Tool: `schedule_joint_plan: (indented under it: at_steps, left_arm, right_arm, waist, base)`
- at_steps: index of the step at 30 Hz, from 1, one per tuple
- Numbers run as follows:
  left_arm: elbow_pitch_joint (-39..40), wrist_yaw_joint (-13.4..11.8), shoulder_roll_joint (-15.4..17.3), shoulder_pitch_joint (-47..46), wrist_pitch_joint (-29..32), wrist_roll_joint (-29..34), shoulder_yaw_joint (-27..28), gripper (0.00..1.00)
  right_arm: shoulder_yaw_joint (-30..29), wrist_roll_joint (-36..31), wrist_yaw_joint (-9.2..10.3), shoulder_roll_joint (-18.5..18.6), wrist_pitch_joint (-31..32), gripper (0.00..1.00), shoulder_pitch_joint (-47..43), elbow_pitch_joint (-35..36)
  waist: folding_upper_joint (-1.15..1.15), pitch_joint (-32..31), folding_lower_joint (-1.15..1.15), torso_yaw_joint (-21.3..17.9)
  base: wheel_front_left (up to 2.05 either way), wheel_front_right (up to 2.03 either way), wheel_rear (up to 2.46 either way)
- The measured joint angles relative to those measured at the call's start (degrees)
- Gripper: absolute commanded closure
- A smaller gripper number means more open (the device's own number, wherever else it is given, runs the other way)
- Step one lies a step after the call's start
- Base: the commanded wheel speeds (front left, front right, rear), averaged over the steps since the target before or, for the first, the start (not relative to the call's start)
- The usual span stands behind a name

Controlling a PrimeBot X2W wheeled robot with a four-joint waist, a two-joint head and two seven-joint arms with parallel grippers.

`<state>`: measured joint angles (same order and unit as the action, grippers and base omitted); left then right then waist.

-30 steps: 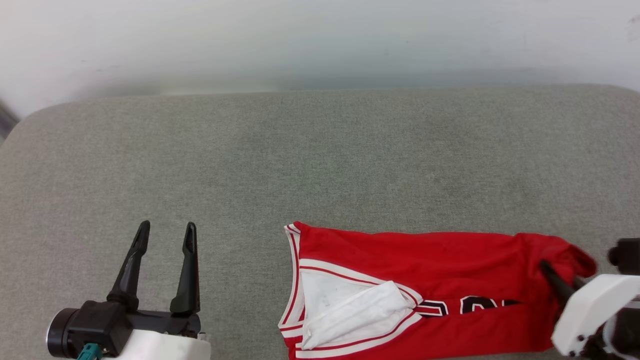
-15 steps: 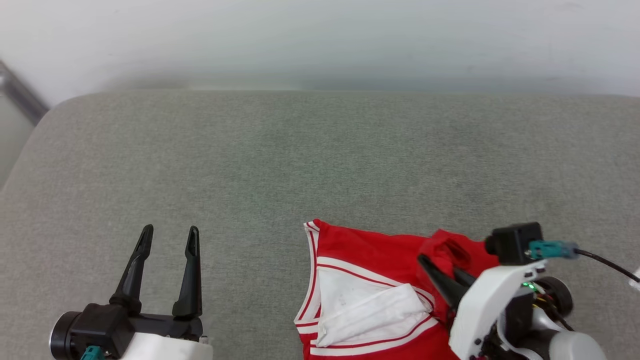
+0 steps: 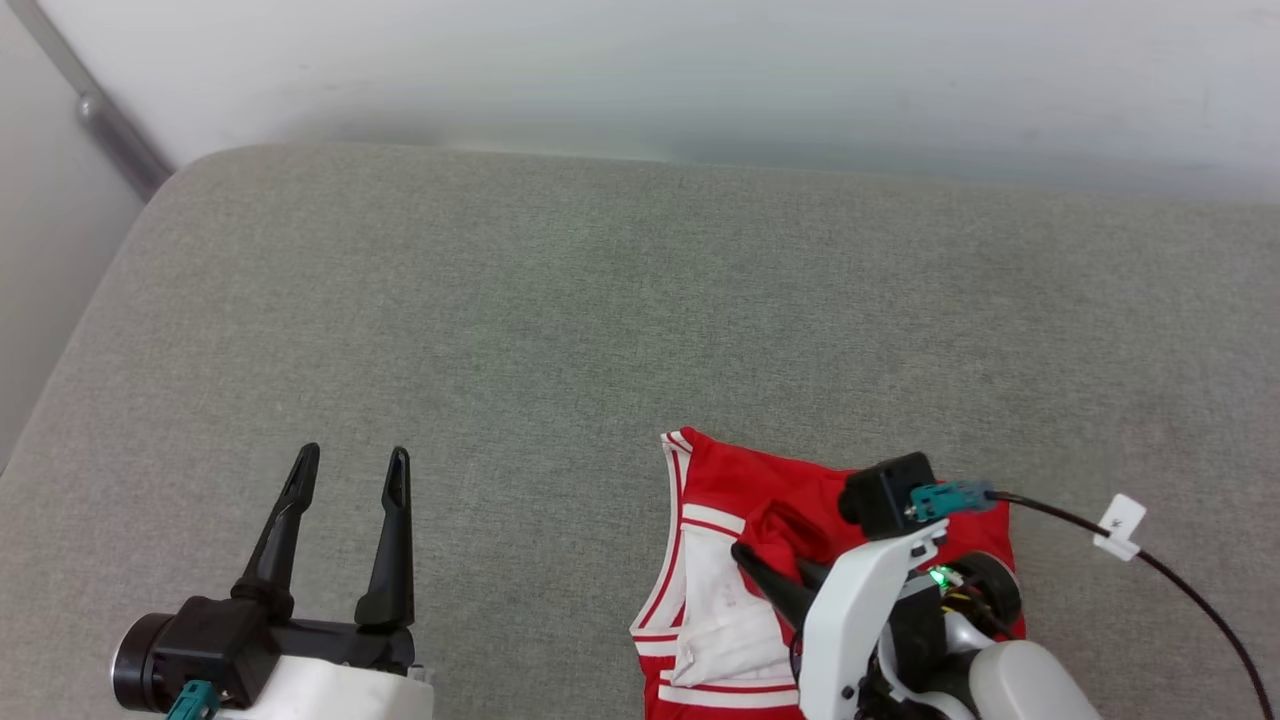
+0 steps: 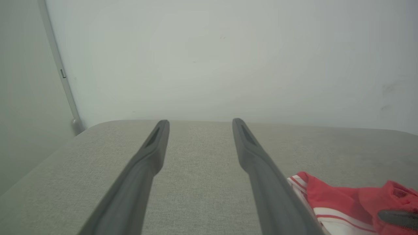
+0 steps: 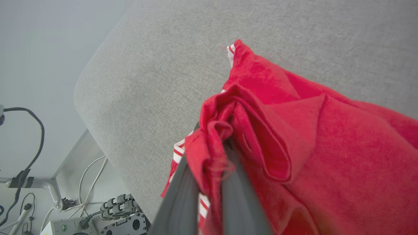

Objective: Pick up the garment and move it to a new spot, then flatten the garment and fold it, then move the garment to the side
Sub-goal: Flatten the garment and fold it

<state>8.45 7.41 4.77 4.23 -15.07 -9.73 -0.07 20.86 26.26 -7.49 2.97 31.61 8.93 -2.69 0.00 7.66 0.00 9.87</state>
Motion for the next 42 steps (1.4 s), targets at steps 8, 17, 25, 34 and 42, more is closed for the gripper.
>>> schedule_joint_plan:
  at_steps: [8, 17, 25, 34, 42]
  left_arm:
    - [-0.6, 0.0, -0.1, -0.1, 0.0, 0.0, 0.1, 0.0]
    - [-0.8, 0.0, -0.1, -0.3, 0.0, -0.1, 0.7, 0.0]
    - [-0.5, 0.0, 0.0, -0.4, 0.0, 0.0, 0.6, 0.0]
    - [0.1, 0.0, 0.0, -1.6, 0.0, 0.2, 0.3, 0.0]
    - [0.3, 0.0, -0.3, -2.2, 0.0, 0.0, 0.2, 0.0]
  right_arm:
    - [6.7, 2.3, -0.01, -0.1, -3.9, 0.0, 2.5, -3.2]
    - [8.2, -2.0, -0.01, -0.1, -6.4, 0.0, 6.3, -3.2]
    - [4.3, -13.1, -0.01, 7.2, -12.8, 0.0, 12.5, -1.2]
    - [-10.8, -19.3, -0.02, 14.8, -25.7, 0.0, 12.5, 1.0]
    - [-22.8, -19.3, -0.02, 9.3, -37.9, 0.0, 0.7, 6.9]
  waist:
    - [0.0, 0.4, 0.0, 0.7]
    - [0.0, 0.0, 0.0, -1.0]
    - [0.0, -0.2, 0.0, -3.9]
    - [0.0, 1.1, 0.0, -7.8]
    - [0.0, 2.5, 0.0, -9.7]
  base:
    - [0.0, 0.0, 0.0]
    - [0.0, 0.0, 0.0]
    - [0.0, 0.0, 0.0]
    - [0.0, 0.0, 0.0]
    - [0.0, 0.0, 0.0]
